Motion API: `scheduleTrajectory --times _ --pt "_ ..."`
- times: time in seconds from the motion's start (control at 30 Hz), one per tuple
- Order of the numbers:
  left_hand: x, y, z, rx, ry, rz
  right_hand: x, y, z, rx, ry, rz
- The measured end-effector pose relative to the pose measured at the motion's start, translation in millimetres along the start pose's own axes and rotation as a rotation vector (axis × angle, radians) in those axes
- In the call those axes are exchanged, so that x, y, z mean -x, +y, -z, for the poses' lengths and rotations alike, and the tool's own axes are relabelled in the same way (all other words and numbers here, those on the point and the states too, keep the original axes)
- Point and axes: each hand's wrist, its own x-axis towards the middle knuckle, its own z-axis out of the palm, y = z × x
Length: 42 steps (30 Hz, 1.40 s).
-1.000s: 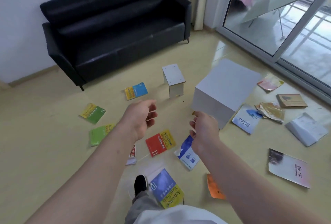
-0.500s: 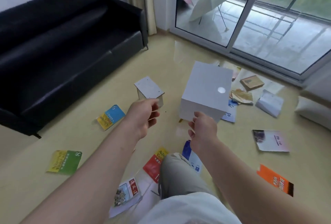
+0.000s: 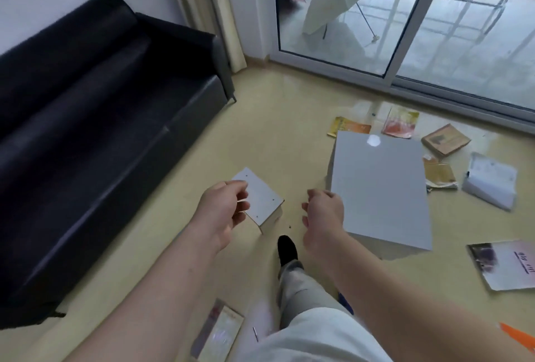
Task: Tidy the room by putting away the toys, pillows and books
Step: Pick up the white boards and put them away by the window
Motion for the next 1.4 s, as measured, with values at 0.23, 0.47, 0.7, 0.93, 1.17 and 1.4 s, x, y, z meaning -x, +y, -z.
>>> scheduleTrajectory --times 0.23,0.47,0.7,0.93,1.17,1.4 --pt "-129.8 148.1 -35.5 -0.099 -0.019 0.008 -81.0 -125.7 -139.8 -0.032 0.002 -0.045" --pt "-218.0 230.4 -78.3 -0.213 -0.132 0.023 -139.5 -184.1 -193.6 -0.097 0.114 -0.037" --pt "-302.2 255.1 -141.2 -0.424 -0.437 0.073 -192.9 -198.5 -196.2 -0.291 0.406 0.018" --pt "-352.9 253.5 -175.6 -0.728 -0.690 0.193 -182.9 -161.1 -193.8 -0.616 0.776 -0.113" --pt "-344.5 228.4 -241.5 -1.006 -0.853 0.088 -173.4 -135.3 -142.0 -0.922 0.993 -0.190" --pt "-342.1 185.7 -323.1 -1.354 -0.851 -0.202 -222.5 -107.3 -49.8 -1.116 1.018 -0.298"
